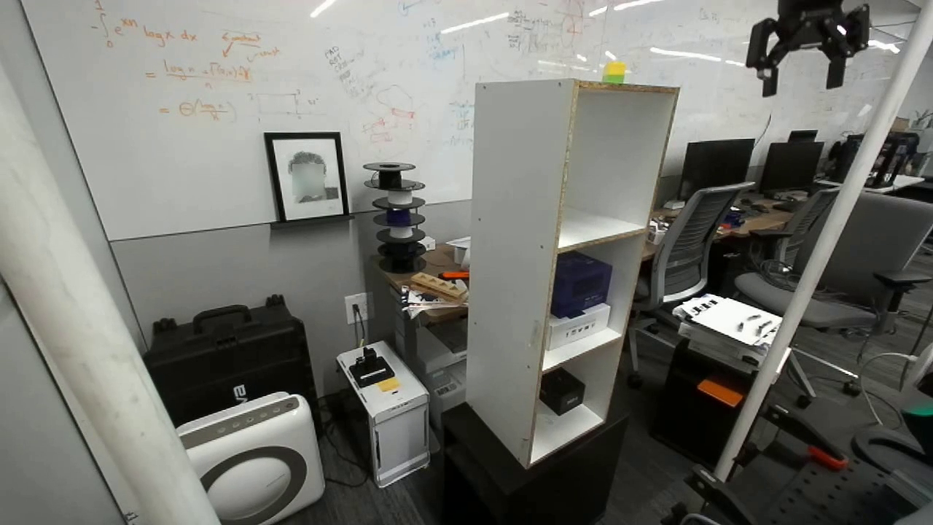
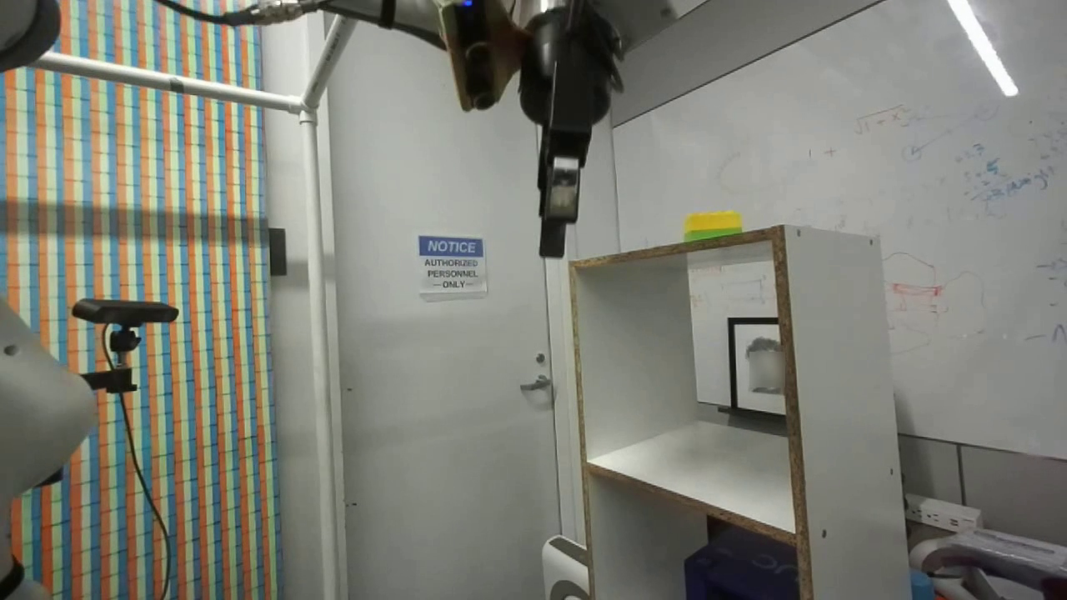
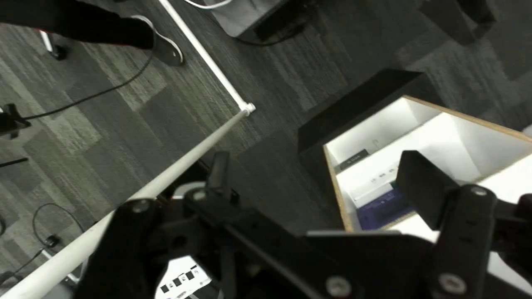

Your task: Put the lego bricks on the top of the shelf

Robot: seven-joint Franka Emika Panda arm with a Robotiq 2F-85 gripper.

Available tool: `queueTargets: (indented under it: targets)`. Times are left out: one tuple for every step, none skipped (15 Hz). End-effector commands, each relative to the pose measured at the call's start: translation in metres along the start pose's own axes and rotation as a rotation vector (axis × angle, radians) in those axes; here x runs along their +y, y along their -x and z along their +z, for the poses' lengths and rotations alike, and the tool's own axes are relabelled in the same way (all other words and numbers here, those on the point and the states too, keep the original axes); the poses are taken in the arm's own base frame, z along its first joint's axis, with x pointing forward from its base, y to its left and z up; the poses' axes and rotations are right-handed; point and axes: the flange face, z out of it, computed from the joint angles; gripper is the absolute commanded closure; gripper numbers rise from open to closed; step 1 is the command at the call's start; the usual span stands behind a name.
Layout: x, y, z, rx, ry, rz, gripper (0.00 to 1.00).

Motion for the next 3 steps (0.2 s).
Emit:
queueTargets:
  targets:
    - [0.003, -0.001, 0.020, -0.010, 0.036, -0.001, 0.00]
    - [0.004, -0.002, 0.041, -0.023, 0.061, -0.004, 0.00]
    - [0.004, -0.001, 0.053, -0.033, 0.070, -0.008, 0.00]
